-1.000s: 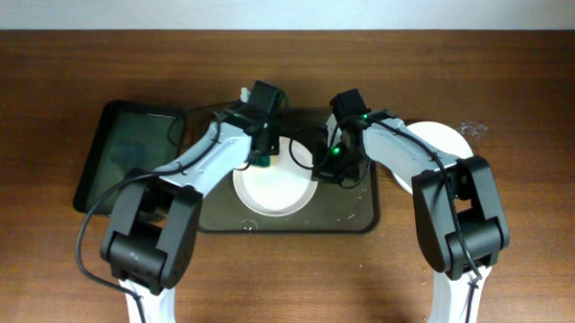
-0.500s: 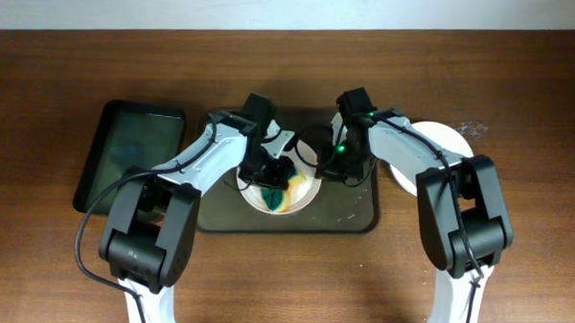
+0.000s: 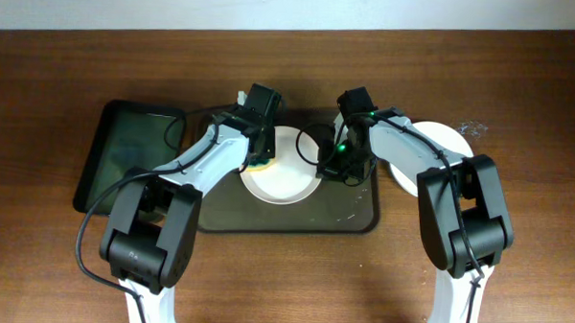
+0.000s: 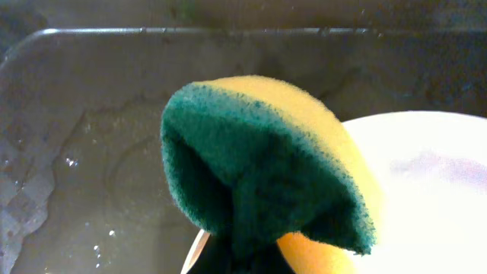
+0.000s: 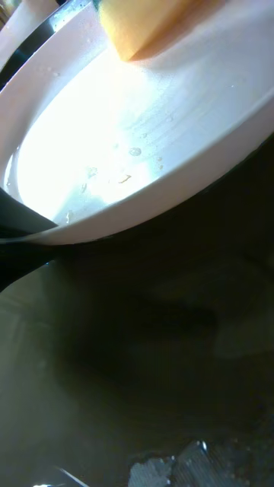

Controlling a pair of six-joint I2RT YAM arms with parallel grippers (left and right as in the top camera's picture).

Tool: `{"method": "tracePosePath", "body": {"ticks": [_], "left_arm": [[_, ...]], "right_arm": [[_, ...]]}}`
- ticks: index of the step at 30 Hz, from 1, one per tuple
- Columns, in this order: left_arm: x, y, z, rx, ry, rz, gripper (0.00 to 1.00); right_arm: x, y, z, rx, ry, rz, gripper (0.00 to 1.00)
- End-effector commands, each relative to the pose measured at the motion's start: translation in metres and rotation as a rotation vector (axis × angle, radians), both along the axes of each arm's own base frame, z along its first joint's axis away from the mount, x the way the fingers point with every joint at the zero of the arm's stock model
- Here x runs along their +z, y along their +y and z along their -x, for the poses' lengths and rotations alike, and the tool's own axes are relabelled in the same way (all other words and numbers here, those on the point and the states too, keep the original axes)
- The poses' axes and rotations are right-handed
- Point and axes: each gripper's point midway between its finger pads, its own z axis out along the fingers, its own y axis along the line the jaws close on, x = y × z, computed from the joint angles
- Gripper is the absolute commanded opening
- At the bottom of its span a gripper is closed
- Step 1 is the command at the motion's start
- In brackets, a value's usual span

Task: Clean dirty plates on tray and stack at the side
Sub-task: 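Scrub the pinkish plate with the sponge in the left gripper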

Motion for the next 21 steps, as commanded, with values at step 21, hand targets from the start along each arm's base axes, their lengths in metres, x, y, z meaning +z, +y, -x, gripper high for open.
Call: {"method": "tracePosePath", "body": {"ticks": [21], "left_arm": [[0.021, -0.014, -0.057, -0.203, -0.242, -0.006, 0.0]], "right_arm": [[-0.019, -0.017, 0.011, 0.002, 0.044, 0.096, 0.04]]}}
